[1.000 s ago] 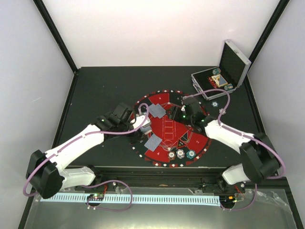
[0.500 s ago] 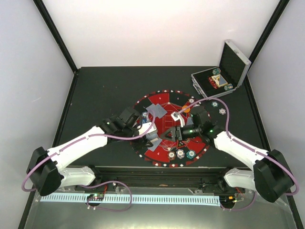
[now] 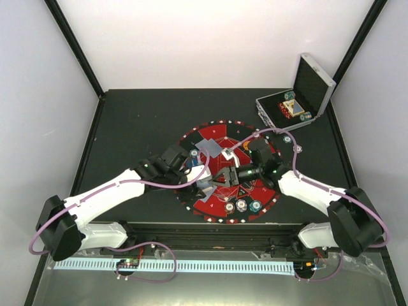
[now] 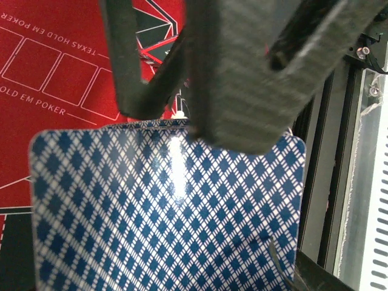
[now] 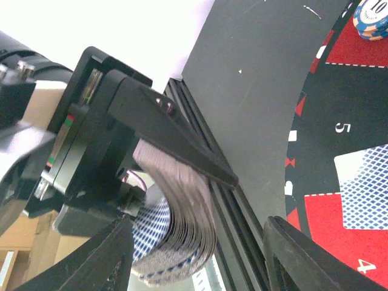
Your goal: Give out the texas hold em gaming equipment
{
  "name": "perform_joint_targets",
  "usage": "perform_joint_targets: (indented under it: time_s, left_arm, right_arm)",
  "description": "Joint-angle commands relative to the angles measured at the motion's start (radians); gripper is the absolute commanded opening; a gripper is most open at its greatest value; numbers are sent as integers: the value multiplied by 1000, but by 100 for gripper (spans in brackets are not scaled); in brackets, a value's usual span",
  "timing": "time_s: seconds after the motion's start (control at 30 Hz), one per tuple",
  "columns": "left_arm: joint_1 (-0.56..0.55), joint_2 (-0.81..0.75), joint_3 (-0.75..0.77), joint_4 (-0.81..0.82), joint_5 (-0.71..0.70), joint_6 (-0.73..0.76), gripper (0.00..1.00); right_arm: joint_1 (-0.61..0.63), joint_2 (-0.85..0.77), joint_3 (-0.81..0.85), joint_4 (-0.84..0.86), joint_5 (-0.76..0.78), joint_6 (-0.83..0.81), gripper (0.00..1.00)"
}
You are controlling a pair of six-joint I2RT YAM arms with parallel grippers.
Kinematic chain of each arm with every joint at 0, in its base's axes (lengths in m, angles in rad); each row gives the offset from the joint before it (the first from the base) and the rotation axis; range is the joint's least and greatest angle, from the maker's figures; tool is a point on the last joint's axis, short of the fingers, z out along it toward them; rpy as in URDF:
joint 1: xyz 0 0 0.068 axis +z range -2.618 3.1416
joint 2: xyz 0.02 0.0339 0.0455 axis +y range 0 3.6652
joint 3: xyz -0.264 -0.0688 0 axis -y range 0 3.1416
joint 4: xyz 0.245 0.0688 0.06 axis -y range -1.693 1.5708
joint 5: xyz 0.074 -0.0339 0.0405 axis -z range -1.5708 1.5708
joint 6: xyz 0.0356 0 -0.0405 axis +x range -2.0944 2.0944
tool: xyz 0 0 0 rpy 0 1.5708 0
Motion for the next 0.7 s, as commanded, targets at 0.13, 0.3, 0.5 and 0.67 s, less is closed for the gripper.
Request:
perform_joint_targets:
  time_s: [0.13, 0.3, 0.5, 0.67]
  left_arm:
    - [-14, 4, 9, 10, 18, 21, 41]
    - [-17, 5, 12, 8, 12, 21, 41]
    - [-18, 9, 19, -2, 6, 21, 41]
    - [-19, 9, 22, -5, -2, 20, 40]
  right_arm:
    - [31, 79, 61, 51, -11, -2, 53]
    - [53, 113, 90, -35, 15, -74, 49]
    - [50, 88, 110, -177, 189, -178, 44]
    - [35, 85, 134, -215, 204, -190, 40]
